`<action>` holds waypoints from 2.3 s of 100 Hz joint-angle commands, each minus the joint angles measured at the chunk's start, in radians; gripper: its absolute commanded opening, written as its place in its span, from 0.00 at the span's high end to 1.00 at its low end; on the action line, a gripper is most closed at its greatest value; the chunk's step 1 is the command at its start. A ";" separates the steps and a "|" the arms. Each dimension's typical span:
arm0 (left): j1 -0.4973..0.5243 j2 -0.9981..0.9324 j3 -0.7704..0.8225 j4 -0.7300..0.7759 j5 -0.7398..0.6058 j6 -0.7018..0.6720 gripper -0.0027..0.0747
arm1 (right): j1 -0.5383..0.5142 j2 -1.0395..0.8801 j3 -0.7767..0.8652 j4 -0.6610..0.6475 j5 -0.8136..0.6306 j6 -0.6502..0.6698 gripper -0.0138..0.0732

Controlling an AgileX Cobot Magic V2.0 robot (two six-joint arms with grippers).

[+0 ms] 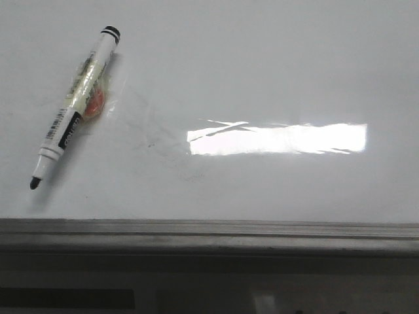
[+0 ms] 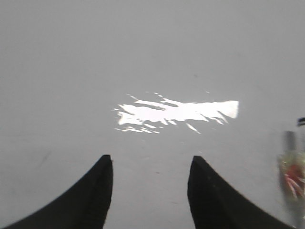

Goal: Write number 6 on whiteboard

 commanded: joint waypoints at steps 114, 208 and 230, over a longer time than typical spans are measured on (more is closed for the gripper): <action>-0.558 0.847 -0.165 -0.021 -0.311 0.012 0.78 | 0.032 0.019 -0.036 0.002 -0.055 -0.005 0.91; -0.794 0.808 -0.212 0.195 -0.421 0.012 0.99 | 0.872 0.372 -0.389 0.005 -0.077 -0.097 0.54; -0.838 0.808 -0.212 0.253 -0.496 0.012 0.99 | 0.997 0.518 -0.465 0.049 -0.126 -0.095 0.44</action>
